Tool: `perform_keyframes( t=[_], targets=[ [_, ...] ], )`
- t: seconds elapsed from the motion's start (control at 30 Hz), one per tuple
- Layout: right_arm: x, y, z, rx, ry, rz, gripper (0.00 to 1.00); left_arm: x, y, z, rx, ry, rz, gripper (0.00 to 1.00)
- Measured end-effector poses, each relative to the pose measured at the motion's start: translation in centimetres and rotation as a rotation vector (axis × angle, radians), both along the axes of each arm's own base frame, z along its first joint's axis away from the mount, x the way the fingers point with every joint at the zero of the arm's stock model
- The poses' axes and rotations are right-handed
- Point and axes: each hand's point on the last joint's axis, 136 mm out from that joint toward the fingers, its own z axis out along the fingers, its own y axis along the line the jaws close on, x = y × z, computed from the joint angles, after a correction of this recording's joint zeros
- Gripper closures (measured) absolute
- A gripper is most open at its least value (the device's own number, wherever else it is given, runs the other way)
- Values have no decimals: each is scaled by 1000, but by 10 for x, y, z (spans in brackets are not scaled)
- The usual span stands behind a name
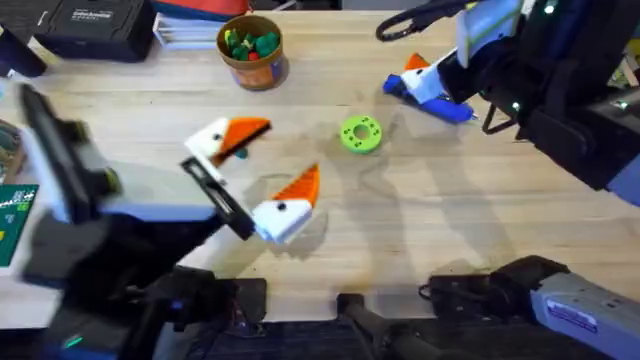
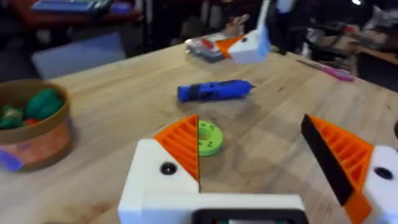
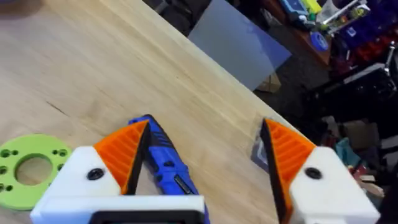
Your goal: Pick up the gripper from the table and insert it into the empty holder that is missing its gripper. Then pick up a screw, insert it into the mounting hole, and use the screwdriver to tighten it. Finally, clean up the table by picking up the vegetable and placing it into the bucket.
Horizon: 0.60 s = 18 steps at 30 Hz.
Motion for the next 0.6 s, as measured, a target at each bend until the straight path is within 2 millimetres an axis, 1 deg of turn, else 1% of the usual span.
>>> perform_keyframes(
  t=[0.1, 0.23, 0.43, 0.6],
  targets=[
    [-2, 8, 0, 4, 0, 21, 8, 4, 16, 17, 20, 111, 118, 15],
    [-3, 11, 0, 6, 1, 28, 8, 18, 39, 30, 86, 285, 281, 15],
    [-3, 12, 0, 7, 1, 29, 8, 47, 67, 24, 242, 555, 463, 14],
    [-3, 12, 0, 7, 2, 31, 9, 69, 77, 20, 319, 715, 527, 14]
  ],
)
